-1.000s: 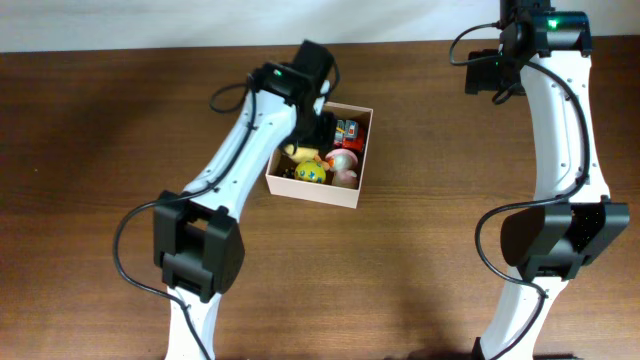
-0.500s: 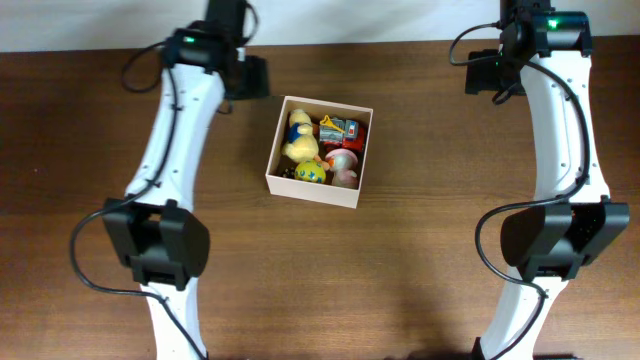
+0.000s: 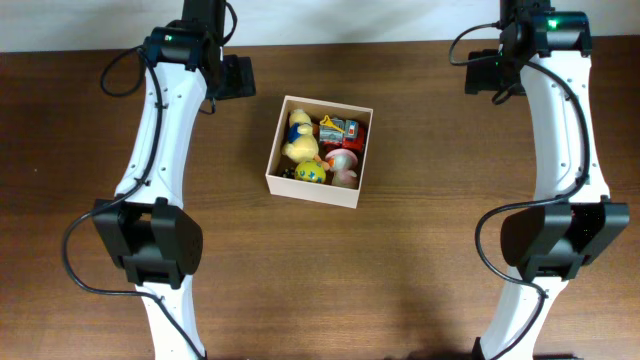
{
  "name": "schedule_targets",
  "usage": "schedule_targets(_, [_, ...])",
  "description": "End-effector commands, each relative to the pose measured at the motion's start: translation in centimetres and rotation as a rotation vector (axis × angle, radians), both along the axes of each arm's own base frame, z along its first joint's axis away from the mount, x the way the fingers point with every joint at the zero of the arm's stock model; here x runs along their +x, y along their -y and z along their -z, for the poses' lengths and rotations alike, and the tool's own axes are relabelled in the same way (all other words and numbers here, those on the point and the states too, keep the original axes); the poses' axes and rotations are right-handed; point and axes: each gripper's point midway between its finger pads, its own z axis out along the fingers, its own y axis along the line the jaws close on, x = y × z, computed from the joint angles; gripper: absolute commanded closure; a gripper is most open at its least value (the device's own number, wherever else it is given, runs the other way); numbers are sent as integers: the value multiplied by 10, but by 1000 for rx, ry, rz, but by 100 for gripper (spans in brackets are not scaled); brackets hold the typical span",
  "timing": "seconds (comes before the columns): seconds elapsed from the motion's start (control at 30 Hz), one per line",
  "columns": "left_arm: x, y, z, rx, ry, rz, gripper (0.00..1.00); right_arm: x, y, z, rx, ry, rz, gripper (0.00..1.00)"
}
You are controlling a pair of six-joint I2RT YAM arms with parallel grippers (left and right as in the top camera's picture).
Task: Pack container
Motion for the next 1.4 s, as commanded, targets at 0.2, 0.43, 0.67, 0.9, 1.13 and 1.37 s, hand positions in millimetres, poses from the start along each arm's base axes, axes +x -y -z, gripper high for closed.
schedule_targets(0.2, [0,-2,-13,2,30,-7,1,1,5,-5,-13,16,16,1])
schedule_targets(0.43, [0,-2,-13,3,30,-7,1,1,5,-5,-13,16,16,1])
schedule_targets(0.67, [0,-2,-13,3,30,-7,1,1,5,-5,-13,16,16,1])
schedule_targets(0.9, [0,-2,-13,3,30,-7,1,1,5,-5,-13,16,16,1])
schedule_targets(1.13, [0,-2,-13,3,30,-7,1,-2,15,-7,-84,-10,-11,1])
schedule_targets(1.37, [0,-2,-13,3,30,-7,1,-1,8,-18,-51,26,-26,1])
